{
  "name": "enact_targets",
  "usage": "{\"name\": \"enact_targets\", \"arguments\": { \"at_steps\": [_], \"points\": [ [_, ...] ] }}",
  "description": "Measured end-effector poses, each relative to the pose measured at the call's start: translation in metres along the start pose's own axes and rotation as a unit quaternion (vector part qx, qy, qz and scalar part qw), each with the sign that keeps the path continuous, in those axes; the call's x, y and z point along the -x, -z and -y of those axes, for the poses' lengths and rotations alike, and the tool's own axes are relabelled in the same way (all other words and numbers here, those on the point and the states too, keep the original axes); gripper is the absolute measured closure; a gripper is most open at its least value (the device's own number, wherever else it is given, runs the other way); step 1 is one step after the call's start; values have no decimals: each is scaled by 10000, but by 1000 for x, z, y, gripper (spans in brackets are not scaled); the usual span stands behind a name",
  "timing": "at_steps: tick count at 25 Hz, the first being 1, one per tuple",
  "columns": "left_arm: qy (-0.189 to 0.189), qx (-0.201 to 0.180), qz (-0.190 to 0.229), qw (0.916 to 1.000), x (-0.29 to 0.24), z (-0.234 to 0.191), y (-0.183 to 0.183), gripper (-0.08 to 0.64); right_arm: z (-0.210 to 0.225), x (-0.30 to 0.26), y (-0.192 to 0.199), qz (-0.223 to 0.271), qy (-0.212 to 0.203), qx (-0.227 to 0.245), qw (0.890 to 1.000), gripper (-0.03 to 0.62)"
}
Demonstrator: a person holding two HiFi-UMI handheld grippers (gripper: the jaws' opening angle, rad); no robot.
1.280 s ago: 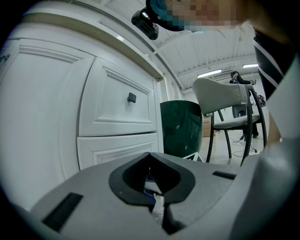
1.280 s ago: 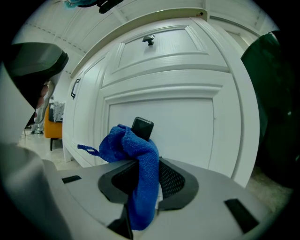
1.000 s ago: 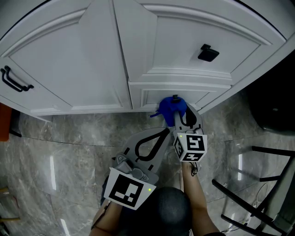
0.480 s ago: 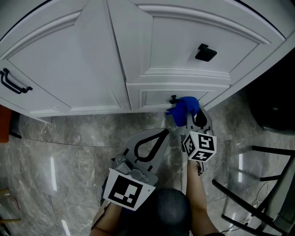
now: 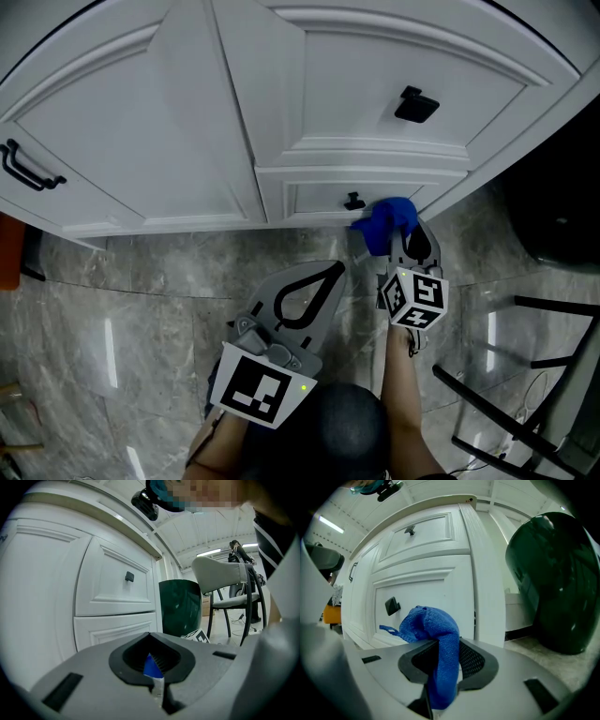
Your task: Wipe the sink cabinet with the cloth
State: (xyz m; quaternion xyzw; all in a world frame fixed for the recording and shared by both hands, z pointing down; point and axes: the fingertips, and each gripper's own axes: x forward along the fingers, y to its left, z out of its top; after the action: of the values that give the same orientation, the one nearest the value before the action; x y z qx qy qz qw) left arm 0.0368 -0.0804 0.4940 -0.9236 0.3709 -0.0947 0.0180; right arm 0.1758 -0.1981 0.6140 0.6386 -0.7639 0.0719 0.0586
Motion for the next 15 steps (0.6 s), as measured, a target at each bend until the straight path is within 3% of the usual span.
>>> {"name": "enact_targets", "arguments": {
  "at_steps": [8, 12, 15],
  "points": [
    [14, 6, 9, 10000, 0, 1, 0, 555, 34, 5, 7, -80, 488, -197, 9986, 474],
    [-1, -12, 24, 10000, 1, 0, -1, 555, 67, 9, 13, -121, 918, -618, 9938, 476],
    [-11, 44, 29, 10000, -1, 0, 1, 555, 71, 9, 14, -120, 971, -644, 9931, 476]
  ]
}}
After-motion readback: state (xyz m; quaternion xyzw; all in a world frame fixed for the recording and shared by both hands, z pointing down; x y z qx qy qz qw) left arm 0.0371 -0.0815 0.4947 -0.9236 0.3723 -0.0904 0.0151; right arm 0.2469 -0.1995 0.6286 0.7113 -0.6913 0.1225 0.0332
